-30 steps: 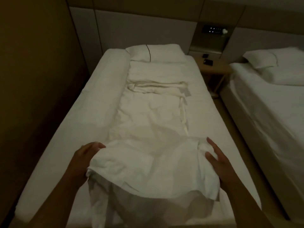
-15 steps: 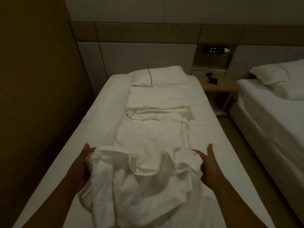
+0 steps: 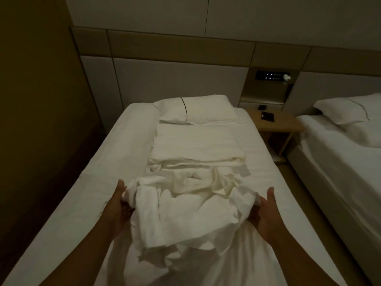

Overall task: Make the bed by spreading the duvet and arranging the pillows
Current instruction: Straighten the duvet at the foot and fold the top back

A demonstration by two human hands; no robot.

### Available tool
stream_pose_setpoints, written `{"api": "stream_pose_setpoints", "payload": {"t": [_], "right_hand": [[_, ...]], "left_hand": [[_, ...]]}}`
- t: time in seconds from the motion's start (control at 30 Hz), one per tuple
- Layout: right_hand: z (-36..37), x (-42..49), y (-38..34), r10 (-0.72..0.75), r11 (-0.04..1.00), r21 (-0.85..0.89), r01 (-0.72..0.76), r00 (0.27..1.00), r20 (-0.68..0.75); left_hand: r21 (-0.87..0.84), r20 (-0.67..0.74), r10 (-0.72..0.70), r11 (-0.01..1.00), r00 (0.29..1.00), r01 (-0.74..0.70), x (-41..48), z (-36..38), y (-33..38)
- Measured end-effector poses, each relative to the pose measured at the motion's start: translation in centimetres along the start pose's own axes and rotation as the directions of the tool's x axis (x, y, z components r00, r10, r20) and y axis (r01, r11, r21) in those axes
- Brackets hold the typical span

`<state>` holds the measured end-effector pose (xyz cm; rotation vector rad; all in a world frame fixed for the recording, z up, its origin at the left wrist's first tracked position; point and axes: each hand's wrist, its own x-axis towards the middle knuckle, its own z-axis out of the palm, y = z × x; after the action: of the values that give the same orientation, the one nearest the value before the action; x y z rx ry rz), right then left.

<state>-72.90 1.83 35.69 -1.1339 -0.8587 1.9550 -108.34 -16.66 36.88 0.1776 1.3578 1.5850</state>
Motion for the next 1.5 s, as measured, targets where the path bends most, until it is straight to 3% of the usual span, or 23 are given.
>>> {"api": "stream_pose_setpoints", "payload": {"t": [0.27,0.37,0.6,0.73,0.87,0.97,1.03,1.1,1.13,1.2,1.23,1.27,1.3,1.33,1.43,1.5], "right_hand": [[-3.7,17.7,3.6,0.099,0.993,0.079,-0.085,0.978,-0.184],[-4.4,22.8,7.5,0.059,0.985,0.175,-0.015,0.967,-0.249],[-6.0,28.3,15.0,-0.073,0.989,0.101,0.112,0.941,-0.329],[-6.4,28.3,14.9,-0.133,0.976,0.124,0.177,0.944,-0.302],[-4.4,26.9,14.6,-0.215,0.976,-0.016,0.218,0.940,-0.265],[-3.5,25.4,13.5,-0.307,0.943,-0.206,0.260,0.919,-0.247],[-2.9,24.6,12.6,-0.395,0.888,-0.345,0.305,0.890,-0.228],[-1.3,23.8,12.0,-0.509,0.715,-0.623,0.317,0.847,-0.154],[-0.1,23.4,12.0,-0.550,0.587,-0.743,0.321,0.832,-0.076],[1.7,23.1,12.9,-0.556,0.327,-0.889,0.320,0.826,0.093],[1.9,23.2,13.9,-0.506,0.143,-0.951,0.273,0.846,0.167],[1.7,23.5,15.0,-0.433,-0.046,-0.975,0.219,0.875,0.217],[0.8,24.3,16.2,-0.372,-0.183,-0.971,0.156,0.903,0.215],[-0.2,25.2,17.2,-0.354,-0.255,-0.962,0.101,0.916,0.190],[-2.1,28.4,18.9,-0.387,-0.320,-0.947,0.008,0.912,0.139],[-2.1,30.4,20.1,-0.416,-0.310,-0.951,-0.001,0.899,0.135]], "left_hand": [[-0.103,0.025,-0.138,0.985,0.990,0.140,19.8,1.5,-4.0],[-0.192,-0.083,-0.119,0.976,0.989,0.101,26.2,-0.2,-7.9],[-0.218,-0.066,-0.046,0.975,0.997,0.031,30.5,-1.8,-14.0],[-0.124,-0.084,0.036,0.991,0.996,-0.047,29.6,-0.6,-13.4],[0.156,-0.197,0.206,0.972,0.959,-0.176,26.7,-1.1,-13.0],[0.309,-0.196,0.315,0.919,0.929,-0.246,25.4,-2.4,-12.1],[0.541,-0.086,0.463,0.765,0.882,-0.349,24.6,-1.8,-11.0],[0.748,0.104,0.563,0.499,0.820,-0.438,23.6,0.2,-10.4],[0.803,0.229,0.556,0.356,0.799,-0.477,23.2,1.4,-10.8],[0.861,0.471,0.443,-0.040,0.763,-0.508,23.2,3.1,-13.6],[0.856,0.517,0.351,-0.218,0.781,-0.469,23.7,3.3,-15.3],[0.861,0.487,0.288,-0.315,0.824,-0.399,24.4,3.2,-16.5],[0.888,0.412,0.252,-0.325,0.875,-0.324,25.4,2.7,-17.3],[0.907,0.358,0.233,-0.318,0.904,-0.277,26.5,2.1,-18.0],[0.897,0.363,0.252,-0.354,0.897,-0.264,30.7,-0.3,-19.4],[0.890,0.361,0.258,-0.382,0.896,-0.249,33.2,-0.7,-20.0]]}}
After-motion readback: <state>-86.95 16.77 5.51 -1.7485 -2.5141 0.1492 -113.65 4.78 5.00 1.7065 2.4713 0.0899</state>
